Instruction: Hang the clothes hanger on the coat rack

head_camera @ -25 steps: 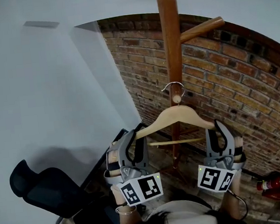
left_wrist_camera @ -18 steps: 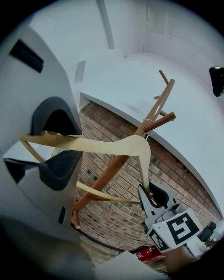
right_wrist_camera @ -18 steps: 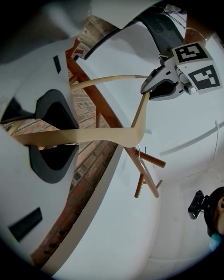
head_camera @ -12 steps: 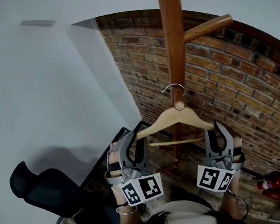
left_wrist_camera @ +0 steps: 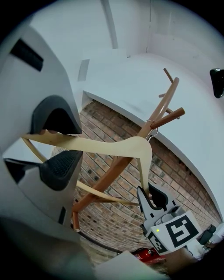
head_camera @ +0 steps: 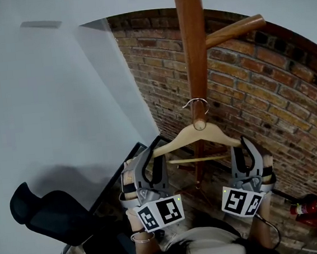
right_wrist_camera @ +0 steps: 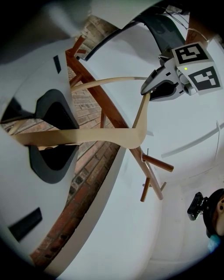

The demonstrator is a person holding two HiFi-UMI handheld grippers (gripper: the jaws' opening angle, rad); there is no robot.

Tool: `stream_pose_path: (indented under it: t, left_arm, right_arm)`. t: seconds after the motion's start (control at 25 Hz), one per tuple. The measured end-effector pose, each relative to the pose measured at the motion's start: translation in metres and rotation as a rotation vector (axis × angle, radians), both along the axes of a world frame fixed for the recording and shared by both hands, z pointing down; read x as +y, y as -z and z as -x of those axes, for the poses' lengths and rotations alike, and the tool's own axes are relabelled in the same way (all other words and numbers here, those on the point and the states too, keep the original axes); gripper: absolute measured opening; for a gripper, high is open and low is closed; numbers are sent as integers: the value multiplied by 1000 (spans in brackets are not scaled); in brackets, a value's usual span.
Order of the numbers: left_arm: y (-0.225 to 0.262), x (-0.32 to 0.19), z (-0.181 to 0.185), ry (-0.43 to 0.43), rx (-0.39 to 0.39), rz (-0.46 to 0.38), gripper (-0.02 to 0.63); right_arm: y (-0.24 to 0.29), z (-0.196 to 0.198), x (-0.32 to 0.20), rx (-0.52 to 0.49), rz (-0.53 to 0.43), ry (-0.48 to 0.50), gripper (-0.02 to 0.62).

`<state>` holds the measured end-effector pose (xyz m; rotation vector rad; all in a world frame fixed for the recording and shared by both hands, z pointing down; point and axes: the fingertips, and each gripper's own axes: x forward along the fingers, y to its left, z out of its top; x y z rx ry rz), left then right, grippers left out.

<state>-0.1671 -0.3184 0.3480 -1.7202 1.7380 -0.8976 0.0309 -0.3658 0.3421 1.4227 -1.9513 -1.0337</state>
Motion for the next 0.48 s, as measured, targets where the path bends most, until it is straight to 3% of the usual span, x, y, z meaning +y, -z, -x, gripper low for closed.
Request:
stream_pose_path:
  t: [0.48]
  left_arm:
    - [-1,-1,-2,-28,28,-18,121]
  right_arm:
    - [-1,0,0,-48,35,11,120]
